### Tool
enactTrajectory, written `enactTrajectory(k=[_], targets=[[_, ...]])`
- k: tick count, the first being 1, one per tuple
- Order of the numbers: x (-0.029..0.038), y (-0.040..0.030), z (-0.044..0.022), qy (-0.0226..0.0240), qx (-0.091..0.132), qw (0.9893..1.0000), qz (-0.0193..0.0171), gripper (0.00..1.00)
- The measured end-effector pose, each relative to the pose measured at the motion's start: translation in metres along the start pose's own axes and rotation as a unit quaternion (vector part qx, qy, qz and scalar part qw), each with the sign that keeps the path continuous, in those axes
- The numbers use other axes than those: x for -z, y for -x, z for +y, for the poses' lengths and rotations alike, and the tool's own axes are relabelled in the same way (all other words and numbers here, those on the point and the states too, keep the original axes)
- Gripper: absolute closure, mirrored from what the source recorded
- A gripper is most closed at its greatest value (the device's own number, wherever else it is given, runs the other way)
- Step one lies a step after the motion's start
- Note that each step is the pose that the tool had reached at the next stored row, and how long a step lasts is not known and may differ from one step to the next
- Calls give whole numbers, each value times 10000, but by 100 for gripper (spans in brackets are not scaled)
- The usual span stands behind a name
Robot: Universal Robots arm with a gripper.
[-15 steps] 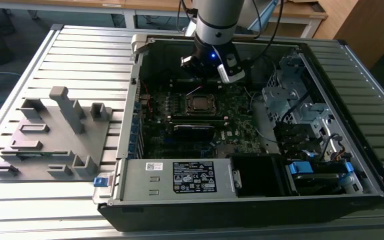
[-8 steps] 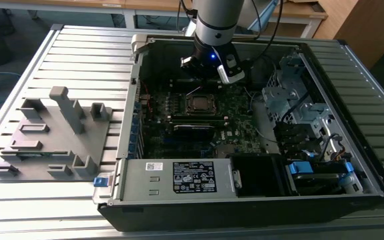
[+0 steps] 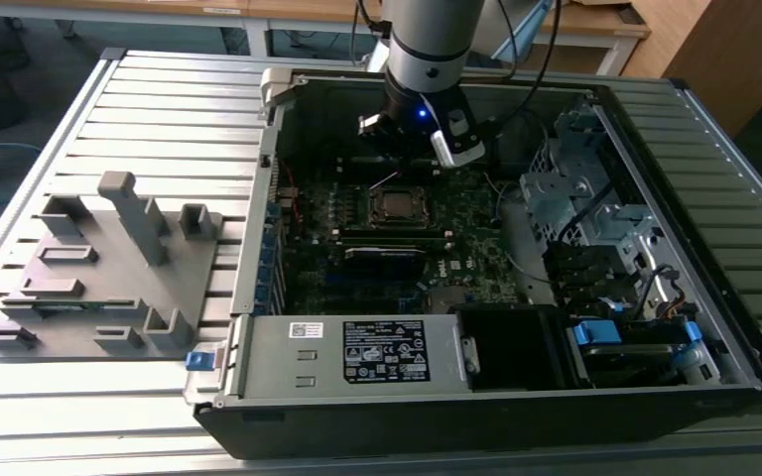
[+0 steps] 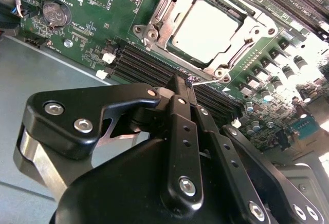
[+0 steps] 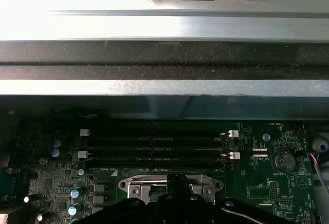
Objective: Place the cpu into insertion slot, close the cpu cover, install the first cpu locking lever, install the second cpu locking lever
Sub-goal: 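Install the first cpu locking lever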
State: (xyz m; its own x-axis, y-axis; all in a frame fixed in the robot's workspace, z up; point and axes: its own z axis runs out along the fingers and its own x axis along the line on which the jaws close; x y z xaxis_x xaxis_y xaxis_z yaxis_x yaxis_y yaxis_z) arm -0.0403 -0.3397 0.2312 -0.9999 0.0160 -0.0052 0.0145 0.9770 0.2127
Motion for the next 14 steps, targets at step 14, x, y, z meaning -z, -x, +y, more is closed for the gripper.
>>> enactTrajectory(k=[14], targets=[[-40,-2,37,-14,-207,9998,-47,90]])
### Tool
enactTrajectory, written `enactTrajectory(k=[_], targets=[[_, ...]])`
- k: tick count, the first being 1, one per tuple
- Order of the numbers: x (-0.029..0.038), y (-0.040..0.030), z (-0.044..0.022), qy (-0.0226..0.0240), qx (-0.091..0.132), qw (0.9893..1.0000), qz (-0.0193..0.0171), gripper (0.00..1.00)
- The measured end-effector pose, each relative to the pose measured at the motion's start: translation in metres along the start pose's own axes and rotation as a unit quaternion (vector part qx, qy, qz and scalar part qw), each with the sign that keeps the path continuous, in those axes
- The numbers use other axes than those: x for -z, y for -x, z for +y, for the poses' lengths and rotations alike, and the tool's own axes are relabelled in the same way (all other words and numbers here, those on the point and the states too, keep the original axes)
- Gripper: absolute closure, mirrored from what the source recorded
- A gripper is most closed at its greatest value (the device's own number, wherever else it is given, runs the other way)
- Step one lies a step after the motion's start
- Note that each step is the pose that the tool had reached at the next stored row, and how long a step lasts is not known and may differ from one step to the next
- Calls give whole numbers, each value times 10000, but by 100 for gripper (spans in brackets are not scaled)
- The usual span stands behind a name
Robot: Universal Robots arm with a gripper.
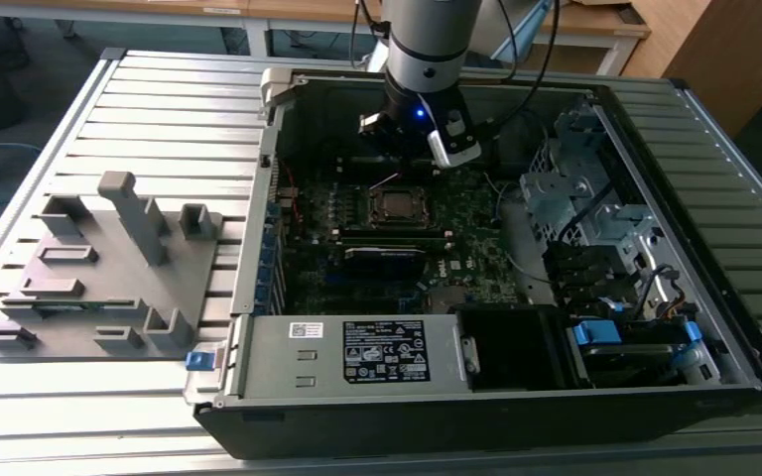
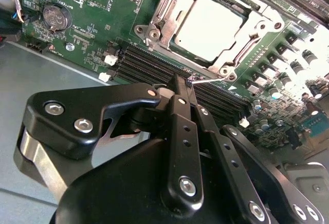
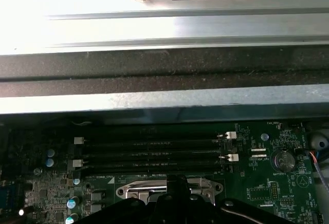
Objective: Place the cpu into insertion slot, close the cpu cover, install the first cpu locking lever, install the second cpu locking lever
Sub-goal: 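Install the first cpu locking lever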
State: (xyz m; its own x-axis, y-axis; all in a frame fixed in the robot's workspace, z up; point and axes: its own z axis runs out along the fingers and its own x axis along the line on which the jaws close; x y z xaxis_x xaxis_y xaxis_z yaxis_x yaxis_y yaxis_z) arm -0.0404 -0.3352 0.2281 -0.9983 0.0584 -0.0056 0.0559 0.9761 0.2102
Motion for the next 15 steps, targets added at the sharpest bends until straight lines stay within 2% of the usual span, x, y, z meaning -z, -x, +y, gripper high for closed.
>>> enactTrajectory(k=[8,15], targets=[[-11,-1,1,-3,-1,10000,-5,90],[-62,-11,14,-59,5,10000,-39,90]])
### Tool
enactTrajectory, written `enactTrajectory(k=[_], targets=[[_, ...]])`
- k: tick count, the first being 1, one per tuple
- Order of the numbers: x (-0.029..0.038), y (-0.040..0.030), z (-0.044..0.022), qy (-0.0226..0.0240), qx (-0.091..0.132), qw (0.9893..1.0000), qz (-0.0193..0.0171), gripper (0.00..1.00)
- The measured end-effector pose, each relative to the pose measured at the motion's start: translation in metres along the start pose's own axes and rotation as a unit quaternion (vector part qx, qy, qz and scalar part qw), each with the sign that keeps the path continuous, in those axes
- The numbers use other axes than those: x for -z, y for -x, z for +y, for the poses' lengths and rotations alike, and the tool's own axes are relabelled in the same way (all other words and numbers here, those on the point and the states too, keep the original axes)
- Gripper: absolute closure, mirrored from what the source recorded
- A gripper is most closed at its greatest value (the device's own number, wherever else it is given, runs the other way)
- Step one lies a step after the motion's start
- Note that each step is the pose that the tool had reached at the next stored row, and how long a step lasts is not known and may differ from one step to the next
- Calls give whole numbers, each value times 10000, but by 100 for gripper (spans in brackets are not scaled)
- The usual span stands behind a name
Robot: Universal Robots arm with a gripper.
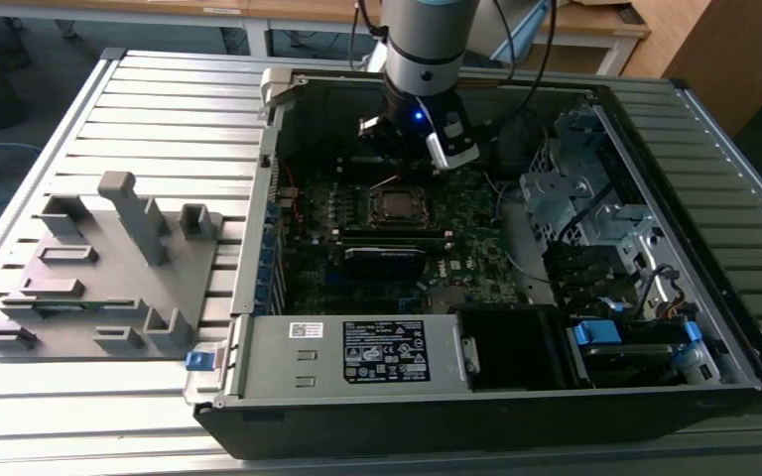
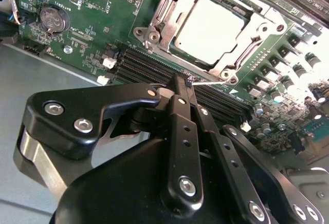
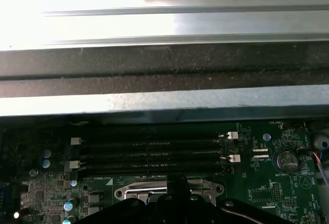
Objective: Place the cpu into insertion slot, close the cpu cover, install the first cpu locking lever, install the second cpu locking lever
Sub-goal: 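Install the first cpu locking lever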
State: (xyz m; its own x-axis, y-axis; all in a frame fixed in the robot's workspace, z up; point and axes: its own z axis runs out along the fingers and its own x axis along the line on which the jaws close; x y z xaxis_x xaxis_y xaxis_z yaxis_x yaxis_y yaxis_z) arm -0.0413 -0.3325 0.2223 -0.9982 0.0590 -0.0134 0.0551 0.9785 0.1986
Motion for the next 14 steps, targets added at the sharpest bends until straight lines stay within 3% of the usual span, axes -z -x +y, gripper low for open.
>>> enactTrajectory(k=[3,14], targets=[[-18,-1,6,-20,-10,10000,-10,90],[-45,-2,19,-22,-14,10000,-11,90]])
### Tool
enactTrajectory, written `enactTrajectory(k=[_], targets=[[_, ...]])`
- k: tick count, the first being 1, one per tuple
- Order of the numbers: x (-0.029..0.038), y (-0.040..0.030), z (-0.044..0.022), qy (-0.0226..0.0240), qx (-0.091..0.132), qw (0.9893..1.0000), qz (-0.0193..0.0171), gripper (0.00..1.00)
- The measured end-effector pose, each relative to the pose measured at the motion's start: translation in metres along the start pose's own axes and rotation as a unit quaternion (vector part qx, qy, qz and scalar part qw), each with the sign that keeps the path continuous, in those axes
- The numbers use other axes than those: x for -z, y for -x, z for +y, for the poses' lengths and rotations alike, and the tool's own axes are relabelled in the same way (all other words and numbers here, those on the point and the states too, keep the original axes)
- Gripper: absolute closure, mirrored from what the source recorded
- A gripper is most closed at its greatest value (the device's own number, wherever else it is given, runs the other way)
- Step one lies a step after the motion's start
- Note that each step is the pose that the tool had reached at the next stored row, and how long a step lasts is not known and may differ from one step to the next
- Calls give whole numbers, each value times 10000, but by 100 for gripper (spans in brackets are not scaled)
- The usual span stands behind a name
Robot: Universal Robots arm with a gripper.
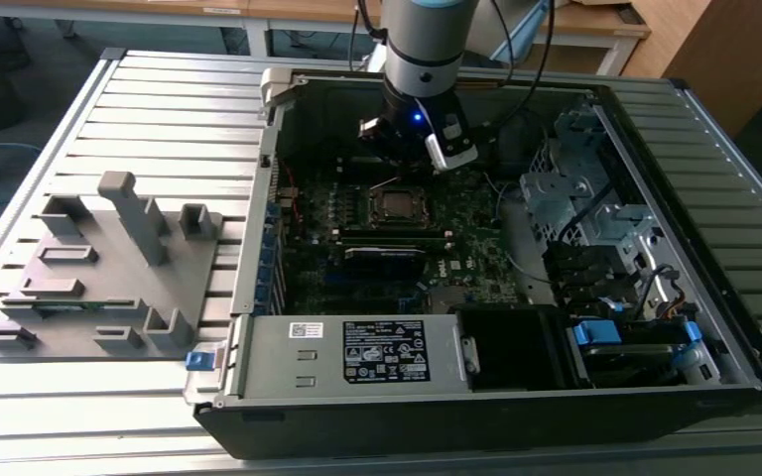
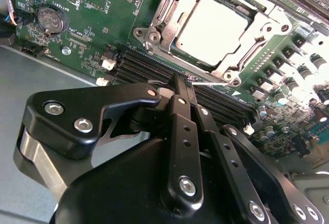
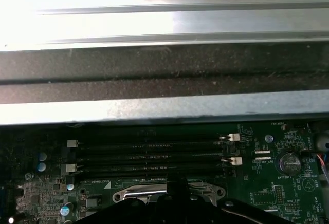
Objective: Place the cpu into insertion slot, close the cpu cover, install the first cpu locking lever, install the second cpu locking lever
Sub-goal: 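Install the first cpu locking lever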
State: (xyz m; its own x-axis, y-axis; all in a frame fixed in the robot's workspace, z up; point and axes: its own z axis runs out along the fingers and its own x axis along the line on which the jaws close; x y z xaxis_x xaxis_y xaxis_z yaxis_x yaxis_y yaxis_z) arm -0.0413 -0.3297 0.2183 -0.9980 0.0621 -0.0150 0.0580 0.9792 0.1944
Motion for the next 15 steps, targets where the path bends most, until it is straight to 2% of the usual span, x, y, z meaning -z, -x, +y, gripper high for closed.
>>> enactTrajectory(k=[7,15], targets=[[-42,-1,-8,-1,0,10000,-1,90],[-54,-1,-11,-1,0,10000,-2,90]])
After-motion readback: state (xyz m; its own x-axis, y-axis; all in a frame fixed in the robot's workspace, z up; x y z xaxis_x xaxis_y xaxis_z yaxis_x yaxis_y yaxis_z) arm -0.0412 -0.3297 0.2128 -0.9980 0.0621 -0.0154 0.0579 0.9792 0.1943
